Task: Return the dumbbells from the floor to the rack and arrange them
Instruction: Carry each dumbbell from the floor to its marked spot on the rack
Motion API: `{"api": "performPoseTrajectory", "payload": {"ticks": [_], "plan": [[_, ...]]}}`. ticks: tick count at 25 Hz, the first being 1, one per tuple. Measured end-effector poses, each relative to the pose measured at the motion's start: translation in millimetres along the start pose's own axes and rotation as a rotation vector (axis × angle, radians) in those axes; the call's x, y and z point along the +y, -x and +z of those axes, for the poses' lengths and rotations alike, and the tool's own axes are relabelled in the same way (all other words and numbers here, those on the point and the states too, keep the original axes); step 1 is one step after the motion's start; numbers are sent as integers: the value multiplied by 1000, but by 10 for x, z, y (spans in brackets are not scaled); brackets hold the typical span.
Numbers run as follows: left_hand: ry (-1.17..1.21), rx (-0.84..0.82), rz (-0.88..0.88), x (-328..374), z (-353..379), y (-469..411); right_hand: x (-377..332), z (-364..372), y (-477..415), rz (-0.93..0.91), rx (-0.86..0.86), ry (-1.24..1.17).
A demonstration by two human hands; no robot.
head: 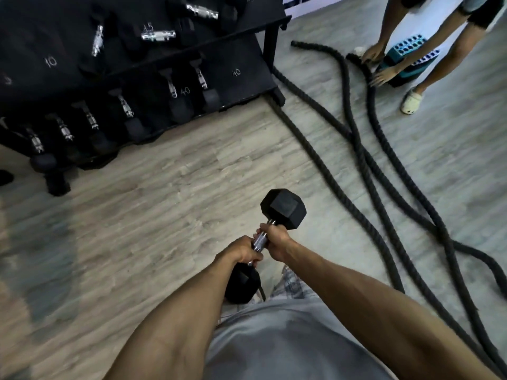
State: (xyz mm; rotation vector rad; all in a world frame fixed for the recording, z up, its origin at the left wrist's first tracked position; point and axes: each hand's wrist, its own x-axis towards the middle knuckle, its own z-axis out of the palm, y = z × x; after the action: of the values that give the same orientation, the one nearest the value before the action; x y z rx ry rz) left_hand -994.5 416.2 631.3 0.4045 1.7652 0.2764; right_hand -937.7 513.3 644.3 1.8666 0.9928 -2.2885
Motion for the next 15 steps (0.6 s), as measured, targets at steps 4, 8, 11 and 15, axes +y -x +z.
{"api": "performPoseTrajectory", "payload": {"ticks": [4,8,11,15], "plan": [[-82,50,18,324,-894,-353,-627,532,-486,-2,16,-2],[-67,66,5,671,-1744,-914,-1400,1029,-1056,30,-3,-35],[-39,84,-11,916,-2303,-1312,-1979,1345,-1449,47,-27,-7],[15,77,-5,1451,-3145,-1660,-2894,1793,-1844,35,-19,46]]}}
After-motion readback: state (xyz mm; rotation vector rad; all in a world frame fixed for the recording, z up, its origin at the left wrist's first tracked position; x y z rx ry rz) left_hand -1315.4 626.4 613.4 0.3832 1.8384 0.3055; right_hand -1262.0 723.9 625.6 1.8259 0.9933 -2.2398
